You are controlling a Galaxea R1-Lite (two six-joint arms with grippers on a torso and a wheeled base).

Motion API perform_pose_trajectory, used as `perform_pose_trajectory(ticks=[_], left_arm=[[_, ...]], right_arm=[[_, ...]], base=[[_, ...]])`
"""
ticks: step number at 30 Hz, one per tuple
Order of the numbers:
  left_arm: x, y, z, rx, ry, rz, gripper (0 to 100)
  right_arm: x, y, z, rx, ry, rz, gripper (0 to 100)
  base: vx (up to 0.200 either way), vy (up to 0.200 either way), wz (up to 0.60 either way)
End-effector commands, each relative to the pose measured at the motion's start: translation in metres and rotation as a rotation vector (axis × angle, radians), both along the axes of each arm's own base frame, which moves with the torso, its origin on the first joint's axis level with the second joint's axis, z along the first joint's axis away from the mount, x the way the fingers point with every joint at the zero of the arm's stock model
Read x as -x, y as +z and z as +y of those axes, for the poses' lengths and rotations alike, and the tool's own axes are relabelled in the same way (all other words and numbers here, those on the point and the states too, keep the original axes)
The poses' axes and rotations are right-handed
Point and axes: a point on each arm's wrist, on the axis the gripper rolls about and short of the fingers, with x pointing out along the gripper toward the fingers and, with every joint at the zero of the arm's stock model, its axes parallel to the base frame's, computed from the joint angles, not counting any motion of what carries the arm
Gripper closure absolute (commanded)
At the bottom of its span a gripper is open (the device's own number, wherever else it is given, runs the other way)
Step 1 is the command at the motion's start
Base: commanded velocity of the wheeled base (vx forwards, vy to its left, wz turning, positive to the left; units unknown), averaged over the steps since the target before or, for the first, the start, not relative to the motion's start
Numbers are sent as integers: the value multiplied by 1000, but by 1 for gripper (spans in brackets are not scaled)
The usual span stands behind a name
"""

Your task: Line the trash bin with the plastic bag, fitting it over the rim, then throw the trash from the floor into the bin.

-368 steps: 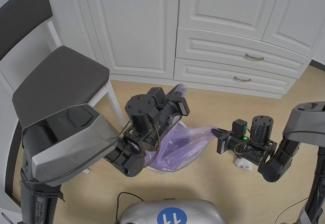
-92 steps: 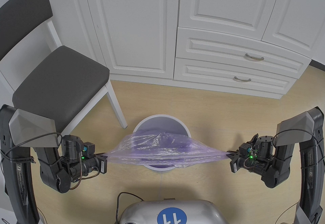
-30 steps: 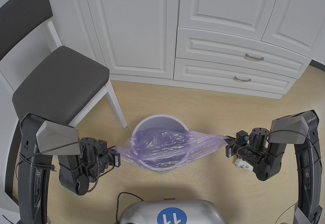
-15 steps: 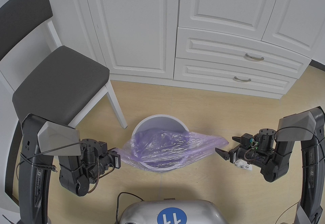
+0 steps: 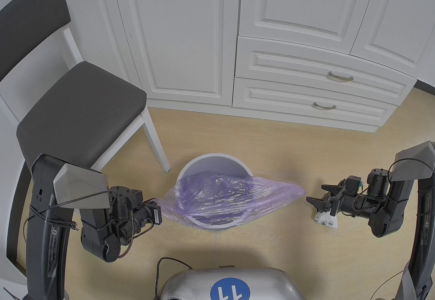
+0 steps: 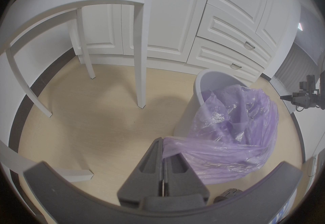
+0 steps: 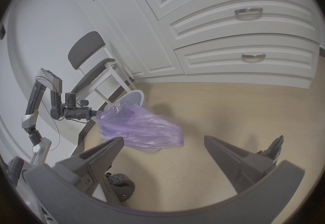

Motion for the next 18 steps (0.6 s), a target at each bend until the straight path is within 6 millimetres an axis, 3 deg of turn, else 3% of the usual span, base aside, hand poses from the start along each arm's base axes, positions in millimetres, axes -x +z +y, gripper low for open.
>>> perform_pose_trajectory(ticks=[1, 3, 4, 5, 8, 11, 15, 18], left_arm=[[1, -4, 0, -1, 0, 11, 100], [2, -4, 1, -2, 0, 14, 100], [2, -4, 1, -2, 0, 14, 0], [4, -3, 0, -5, -4, 16, 0], [6, -1, -1, -10, -11, 18, 0], [18, 6, 0, -13, -41, 38, 0], [37, 31, 8, -19, -148, 31, 0], [57, 51, 17, -53, -242, 8, 0]], right_arm=[[-2, 10, -3, 11, -13, -53, 0], [-2, 20, 2, 23, -15, -84, 0], [-2, 20, 2, 23, -15, -84, 0], [1, 35, 15, 35, -19, -124, 0], [4, 49, 34, 61, -72, -161, 0], [10, 66, 77, 113, -202, -226, 0], [16, 88, 122, 193, -265, -348, 0], [17, 108, 140, 366, -255, -393, 0]], base=[[0, 0, 0], [0, 0, 0], [0, 0, 0], [0, 0, 0], [0, 0, 0], [0, 0, 0], [0, 0, 0], [0, 0, 0]])
